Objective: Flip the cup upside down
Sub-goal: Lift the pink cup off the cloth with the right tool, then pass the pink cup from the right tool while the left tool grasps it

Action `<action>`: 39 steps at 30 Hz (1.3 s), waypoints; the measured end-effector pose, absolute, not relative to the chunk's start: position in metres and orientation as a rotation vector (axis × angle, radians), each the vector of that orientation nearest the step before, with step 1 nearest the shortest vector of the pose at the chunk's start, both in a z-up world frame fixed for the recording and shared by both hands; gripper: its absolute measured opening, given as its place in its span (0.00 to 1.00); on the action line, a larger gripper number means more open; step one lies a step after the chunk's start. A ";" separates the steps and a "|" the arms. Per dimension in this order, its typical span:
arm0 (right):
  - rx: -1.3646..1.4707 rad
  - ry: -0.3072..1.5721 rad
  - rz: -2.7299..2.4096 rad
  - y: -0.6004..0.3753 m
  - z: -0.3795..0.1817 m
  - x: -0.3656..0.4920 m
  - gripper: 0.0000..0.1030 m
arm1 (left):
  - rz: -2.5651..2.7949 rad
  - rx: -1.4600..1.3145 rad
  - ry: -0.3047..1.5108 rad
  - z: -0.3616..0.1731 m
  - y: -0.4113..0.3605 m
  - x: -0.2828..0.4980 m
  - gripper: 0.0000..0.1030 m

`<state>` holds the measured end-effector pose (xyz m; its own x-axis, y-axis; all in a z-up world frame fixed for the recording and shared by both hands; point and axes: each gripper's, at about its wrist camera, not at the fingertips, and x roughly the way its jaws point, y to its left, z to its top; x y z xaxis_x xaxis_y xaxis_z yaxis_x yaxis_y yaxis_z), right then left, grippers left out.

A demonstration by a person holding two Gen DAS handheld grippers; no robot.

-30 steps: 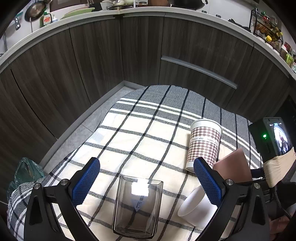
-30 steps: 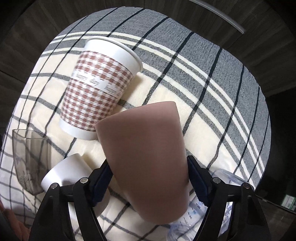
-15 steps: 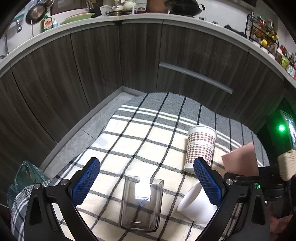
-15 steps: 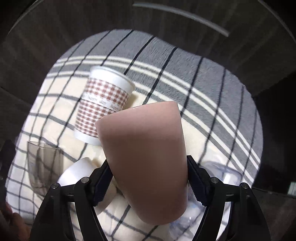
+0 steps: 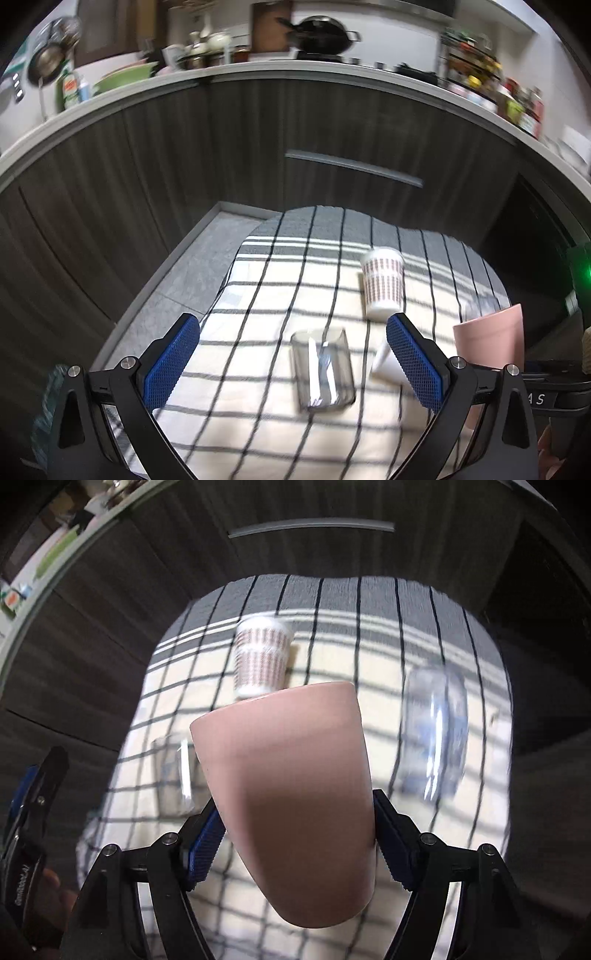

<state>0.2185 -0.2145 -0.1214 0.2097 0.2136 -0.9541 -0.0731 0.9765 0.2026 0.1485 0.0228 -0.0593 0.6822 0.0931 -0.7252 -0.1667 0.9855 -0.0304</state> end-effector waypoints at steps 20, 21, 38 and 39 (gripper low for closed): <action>0.432 1.455 0.023 -0.184 -0.207 0.103 0.73 | 0.093 -0.025 0.844 -0.102 0.061 0.071 1.00; 0.445 1.462 0.014 -0.183 -0.213 0.104 0.73 | 0.095 -0.026 0.847 -0.104 0.062 0.070 1.00; 0.465 1.394 0.000 -0.192 -0.198 0.099 0.80 | 0.083 -0.011 0.823 -0.102 0.056 0.065 1.00; 0.465 1.365 0.005 -0.196 -0.189 0.096 0.80 | 0.071 -0.014 0.811 -0.102 0.053 0.063 1.00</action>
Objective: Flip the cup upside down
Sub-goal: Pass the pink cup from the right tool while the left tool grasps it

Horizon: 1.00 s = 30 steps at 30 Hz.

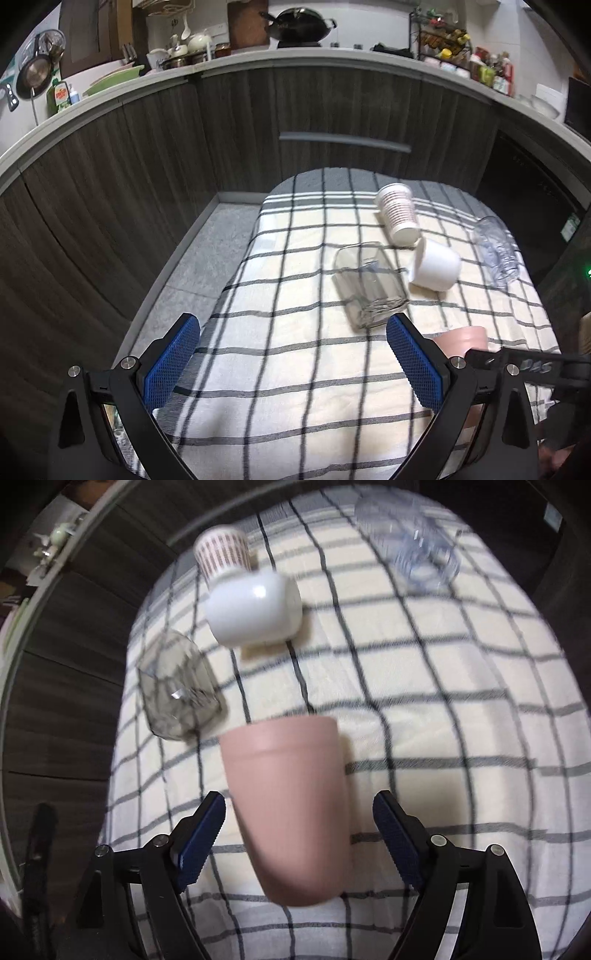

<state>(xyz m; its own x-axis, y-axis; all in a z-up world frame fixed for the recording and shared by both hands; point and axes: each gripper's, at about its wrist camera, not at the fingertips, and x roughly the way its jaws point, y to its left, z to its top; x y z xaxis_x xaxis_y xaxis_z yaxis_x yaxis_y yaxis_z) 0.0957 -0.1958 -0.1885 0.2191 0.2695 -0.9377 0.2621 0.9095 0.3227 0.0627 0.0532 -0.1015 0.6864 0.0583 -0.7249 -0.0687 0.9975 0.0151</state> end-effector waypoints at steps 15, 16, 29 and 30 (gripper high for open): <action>0.278 0.844 -0.209 -0.283 -0.085 -0.002 0.82 | -0.131 -0.008 0.666 -0.136 -0.045 0.026 1.00; 0.266 0.820 -0.223 -0.286 -0.081 -0.008 0.83 | -0.133 -0.005 0.661 -0.139 -0.049 0.026 1.00; 0.250 0.691 -0.332 -0.319 -0.094 -0.045 0.84 | -0.197 0.070 0.645 -0.188 -0.096 0.011 0.99; 0.266 0.698 -0.337 -0.323 -0.098 -0.045 0.84 | -0.194 0.073 0.646 -0.192 -0.097 0.010 0.99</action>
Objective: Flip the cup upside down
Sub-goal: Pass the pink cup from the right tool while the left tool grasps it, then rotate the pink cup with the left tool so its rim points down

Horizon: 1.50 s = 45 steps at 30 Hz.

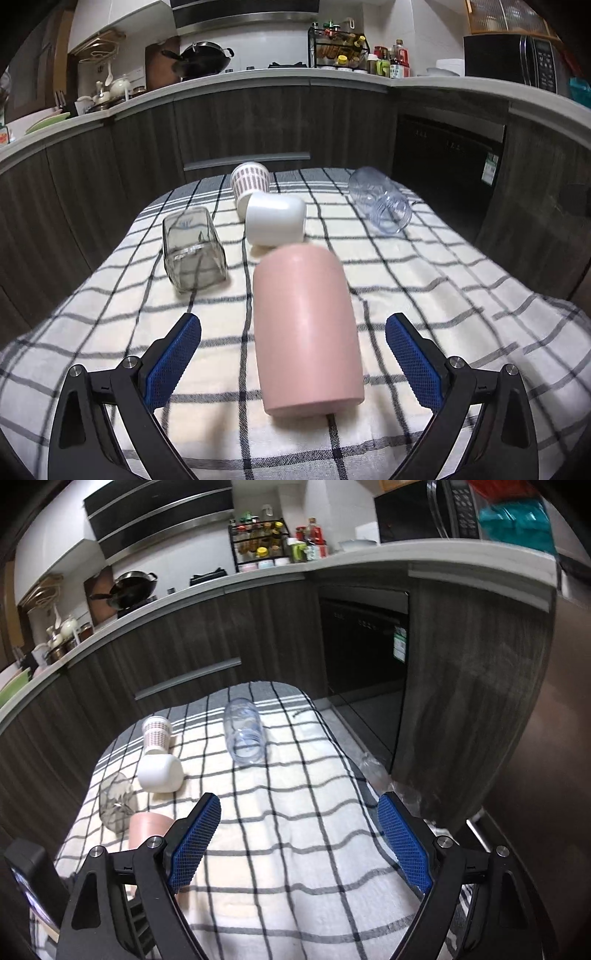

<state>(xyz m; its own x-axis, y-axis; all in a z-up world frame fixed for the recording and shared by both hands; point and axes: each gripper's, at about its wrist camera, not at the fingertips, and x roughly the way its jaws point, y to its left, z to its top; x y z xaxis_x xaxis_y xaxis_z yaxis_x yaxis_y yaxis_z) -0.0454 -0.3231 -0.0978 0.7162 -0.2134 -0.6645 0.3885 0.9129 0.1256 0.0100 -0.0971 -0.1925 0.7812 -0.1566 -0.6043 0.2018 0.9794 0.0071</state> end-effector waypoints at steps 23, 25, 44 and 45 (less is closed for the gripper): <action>0.356 0.802 -0.362 -0.338 -0.134 -0.039 0.84 | -0.184 0.100 0.694 -0.220 -0.105 0.015 0.66; 0.350 0.799 -0.362 -0.337 -0.133 -0.039 0.84 | -0.188 0.101 0.695 -0.219 -0.105 0.015 0.66; 0.201 0.732 -0.292 -0.296 -0.087 -0.021 0.84 | -0.192 0.139 0.768 -0.151 -0.079 0.033 0.66; 0.197 0.727 -0.287 -0.294 -0.083 -0.019 0.84 | -0.195 0.149 0.791 -0.148 -0.078 0.035 0.66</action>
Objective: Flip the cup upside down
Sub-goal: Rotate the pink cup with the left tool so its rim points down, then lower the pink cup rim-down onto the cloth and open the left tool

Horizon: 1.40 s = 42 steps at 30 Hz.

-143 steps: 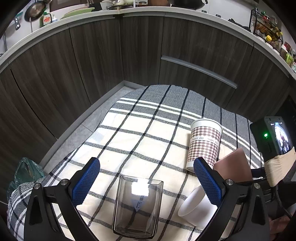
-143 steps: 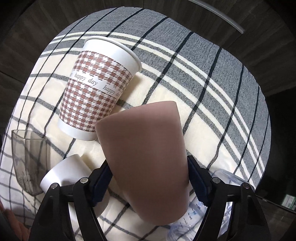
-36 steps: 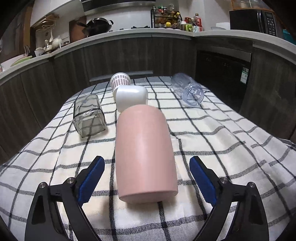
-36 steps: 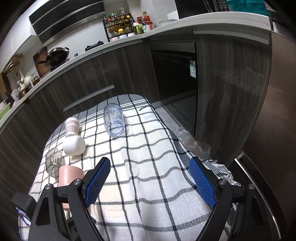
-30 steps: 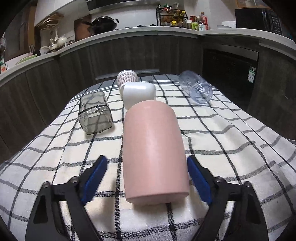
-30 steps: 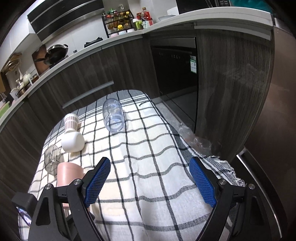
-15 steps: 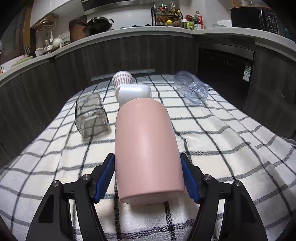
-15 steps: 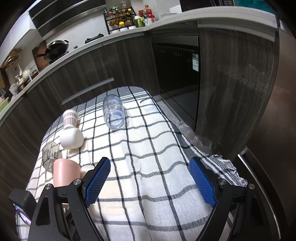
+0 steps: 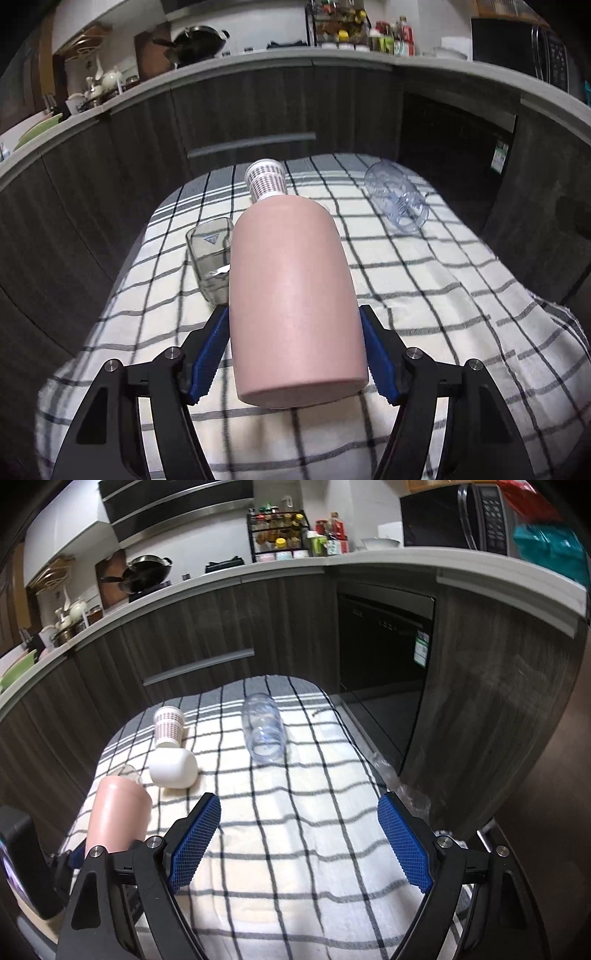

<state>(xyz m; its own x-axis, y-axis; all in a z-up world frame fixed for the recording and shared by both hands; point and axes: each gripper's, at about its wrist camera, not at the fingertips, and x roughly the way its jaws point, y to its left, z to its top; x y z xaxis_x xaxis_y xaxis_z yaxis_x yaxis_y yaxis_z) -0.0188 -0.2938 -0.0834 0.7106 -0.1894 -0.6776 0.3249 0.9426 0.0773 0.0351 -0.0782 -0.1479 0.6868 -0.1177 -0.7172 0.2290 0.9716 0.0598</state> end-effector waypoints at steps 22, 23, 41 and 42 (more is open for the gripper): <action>0.424 0.928 -0.157 -0.289 -0.080 0.066 0.84 | -0.363 0.266 1.763 -0.172 -0.098 0.126 0.66; 0.441 0.938 -0.159 -0.292 -0.082 0.070 0.84 | -0.363 0.283 1.778 -0.174 -0.101 0.132 0.66; 0.492 0.980 -0.205 -0.312 -0.101 0.100 0.84 | -0.375 0.356 1.768 -0.195 -0.122 0.175 0.67; 0.491 0.980 -0.206 -0.312 -0.101 0.099 0.84 | -0.377 0.357 1.755 -0.193 -0.121 0.175 0.68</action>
